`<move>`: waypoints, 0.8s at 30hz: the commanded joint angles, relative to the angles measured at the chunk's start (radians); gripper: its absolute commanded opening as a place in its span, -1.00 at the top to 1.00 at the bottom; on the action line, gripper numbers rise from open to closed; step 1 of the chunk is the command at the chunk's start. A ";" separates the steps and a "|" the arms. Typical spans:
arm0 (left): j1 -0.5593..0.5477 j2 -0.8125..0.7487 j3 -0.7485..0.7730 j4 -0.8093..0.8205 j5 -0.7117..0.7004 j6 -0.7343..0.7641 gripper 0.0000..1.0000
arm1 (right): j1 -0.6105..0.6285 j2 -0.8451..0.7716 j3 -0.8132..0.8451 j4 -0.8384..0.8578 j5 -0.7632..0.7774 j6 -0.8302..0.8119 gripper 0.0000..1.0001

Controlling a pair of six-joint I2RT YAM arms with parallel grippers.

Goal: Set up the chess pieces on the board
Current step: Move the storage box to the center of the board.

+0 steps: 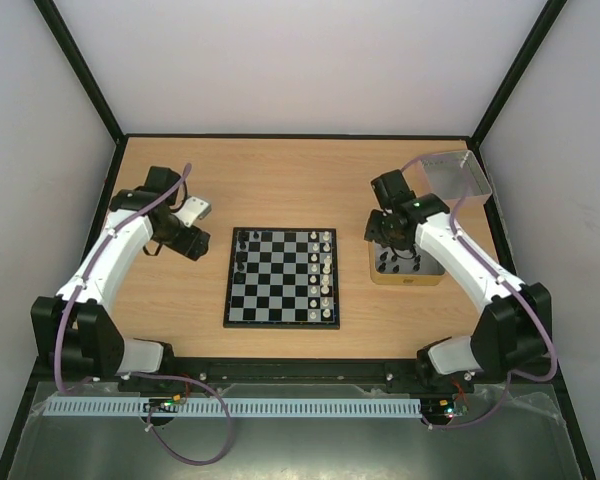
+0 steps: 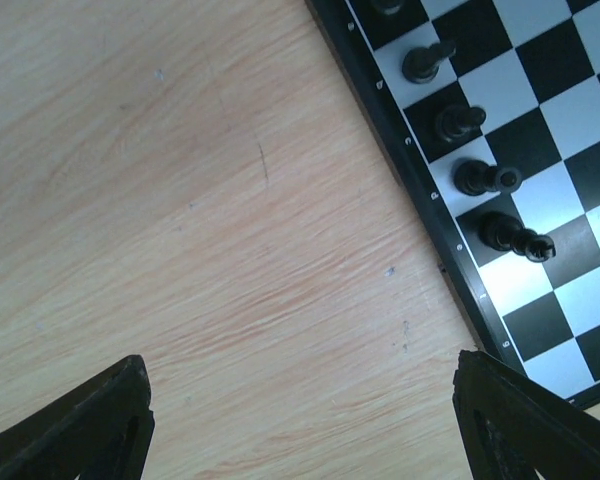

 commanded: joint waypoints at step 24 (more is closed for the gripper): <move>0.043 -0.014 -0.119 0.053 0.122 0.021 -0.63 | -0.030 -0.031 -0.276 0.124 -0.107 0.052 0.13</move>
